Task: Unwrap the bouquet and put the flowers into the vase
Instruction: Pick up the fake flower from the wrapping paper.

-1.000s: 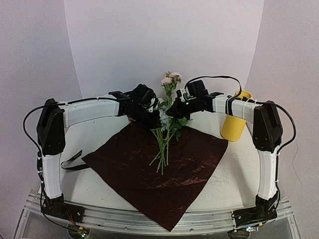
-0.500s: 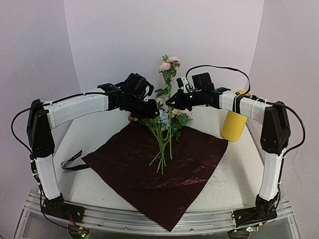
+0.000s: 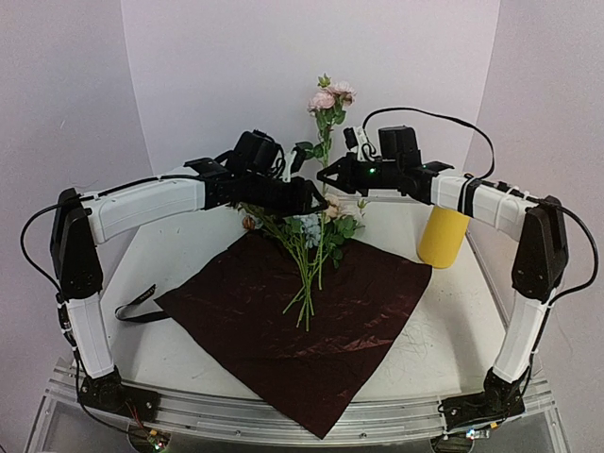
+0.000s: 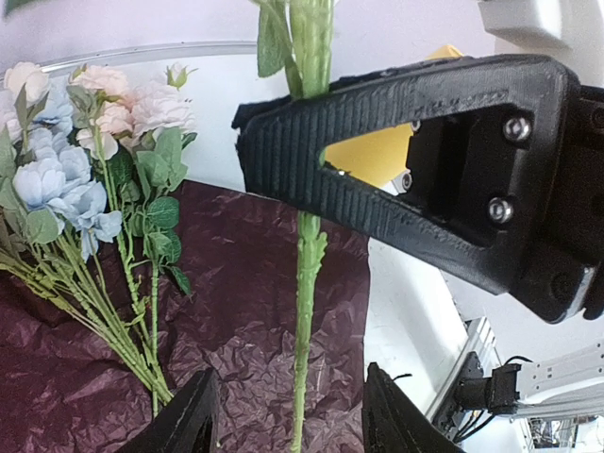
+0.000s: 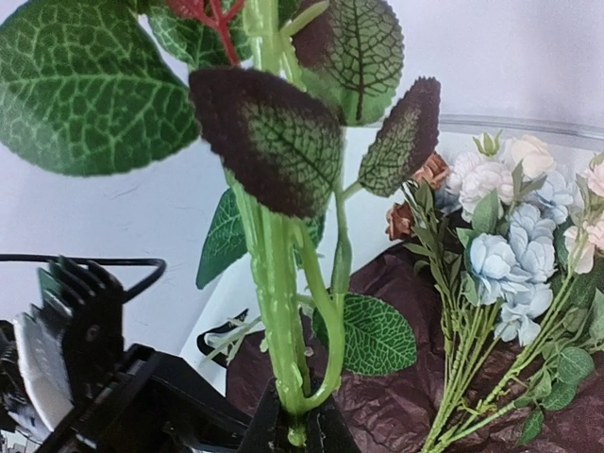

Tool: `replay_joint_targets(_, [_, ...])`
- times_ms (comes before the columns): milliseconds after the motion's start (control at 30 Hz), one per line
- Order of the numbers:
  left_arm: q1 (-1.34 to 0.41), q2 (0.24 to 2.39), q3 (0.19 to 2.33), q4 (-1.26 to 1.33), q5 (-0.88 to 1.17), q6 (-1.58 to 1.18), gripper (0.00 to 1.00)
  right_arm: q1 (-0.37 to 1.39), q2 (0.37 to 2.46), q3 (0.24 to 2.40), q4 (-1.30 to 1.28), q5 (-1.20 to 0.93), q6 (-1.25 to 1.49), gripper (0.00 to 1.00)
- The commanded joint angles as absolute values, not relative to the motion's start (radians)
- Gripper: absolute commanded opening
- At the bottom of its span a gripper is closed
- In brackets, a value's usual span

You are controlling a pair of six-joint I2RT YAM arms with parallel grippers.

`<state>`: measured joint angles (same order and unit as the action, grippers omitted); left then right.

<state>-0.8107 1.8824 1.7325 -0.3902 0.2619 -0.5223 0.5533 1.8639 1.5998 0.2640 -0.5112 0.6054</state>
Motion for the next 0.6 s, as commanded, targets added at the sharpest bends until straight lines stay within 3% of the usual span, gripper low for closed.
replay_joint_targets(0, [-0.809, 1.864, 1.740, -0.336, 0.307, -0.501, 0.52, 0.558, 1.800, 1.584, 0.352, -0.551, 0.656, 0.00])
replay_joint_targets(367, [-0.807, 1.921, 1.758, -0.336, 0.297, -0.530, 0.37, 0.560, 1.775, 1.533, 0.414, -0.595, 0.726, 0.00])
replay_joint_targets(533, [-0.807, 1.940, 1.772, -0.335, 0.312, -0.533, 0.04, 0.559, 1.769, 1.518, 0.416, -0.600, 0.738, 0.04])
replay_joint_targets(567, [-0.807, 1.939, 1.773, -0.335, 0.313, -0.529, 0.01, 0.559, 1.769, 1.516, 0.416, -0.599, 0.736, 0.05])
